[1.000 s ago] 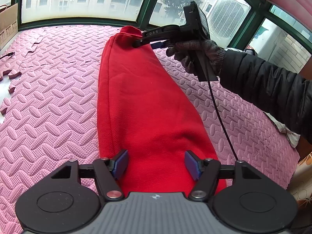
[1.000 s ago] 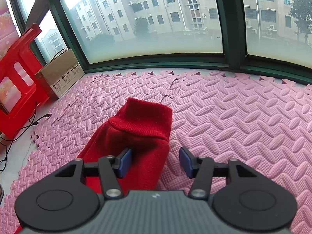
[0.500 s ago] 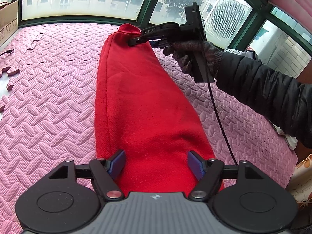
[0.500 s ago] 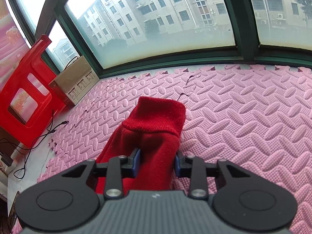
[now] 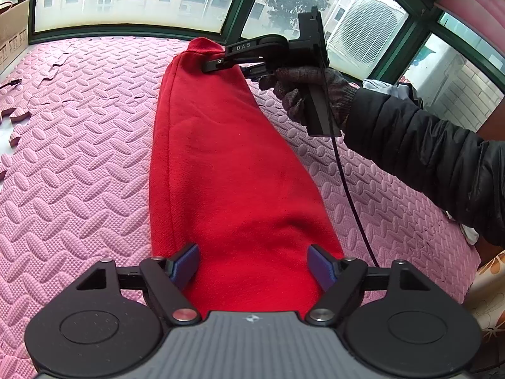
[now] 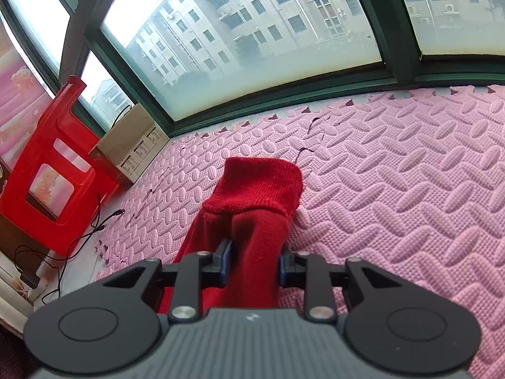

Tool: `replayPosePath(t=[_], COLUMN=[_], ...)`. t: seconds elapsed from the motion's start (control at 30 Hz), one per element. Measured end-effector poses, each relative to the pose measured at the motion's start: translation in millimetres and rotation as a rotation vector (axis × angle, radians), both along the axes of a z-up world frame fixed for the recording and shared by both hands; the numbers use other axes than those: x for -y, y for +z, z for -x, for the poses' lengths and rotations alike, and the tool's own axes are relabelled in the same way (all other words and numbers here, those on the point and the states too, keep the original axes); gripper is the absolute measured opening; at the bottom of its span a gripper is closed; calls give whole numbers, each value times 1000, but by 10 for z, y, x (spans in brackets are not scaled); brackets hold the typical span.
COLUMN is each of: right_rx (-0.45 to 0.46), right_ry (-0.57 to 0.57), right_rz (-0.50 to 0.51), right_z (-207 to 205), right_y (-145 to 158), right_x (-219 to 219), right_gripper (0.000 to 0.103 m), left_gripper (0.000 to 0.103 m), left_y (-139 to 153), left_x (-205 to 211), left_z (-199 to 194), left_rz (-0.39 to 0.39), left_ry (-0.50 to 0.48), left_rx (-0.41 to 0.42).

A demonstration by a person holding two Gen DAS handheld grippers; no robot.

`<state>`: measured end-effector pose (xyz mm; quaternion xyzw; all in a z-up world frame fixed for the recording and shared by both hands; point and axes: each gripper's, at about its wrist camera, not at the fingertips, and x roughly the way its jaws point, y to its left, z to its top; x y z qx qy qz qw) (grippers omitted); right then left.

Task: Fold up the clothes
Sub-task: 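Carry the held cuffs up and over toward the waistband with the right tool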

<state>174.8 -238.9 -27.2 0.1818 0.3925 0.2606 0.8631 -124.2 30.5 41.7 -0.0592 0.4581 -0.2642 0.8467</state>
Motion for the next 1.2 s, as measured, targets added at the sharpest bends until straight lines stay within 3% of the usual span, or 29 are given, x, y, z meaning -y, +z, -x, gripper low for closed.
replayPosePath(t=[0.1,0.43,0.83,1.1,1.2], right_rx=[11,143,270,293,332], right_ry=[-15,33,211,356,409], right_rz=[-35,-2,18,52,107], right_z=[54,503,1775,2649,2920], right_y=[73,660,1374,1456,1390], right_x=[28,-116,-386,-568,-655], right_gripper=[18,15,14,15,15], left_gripper=[79,79,80,83,82], left_y=[27,228,241,211,217], left_x=[-5,-78,-414,-621,-719], left_z=[5,187,526,731,787], left_rz=[3,-9,-43,-53,-59], left_ry=[8,49,148,207,243], left_rx=[-3,28,23,35,36])
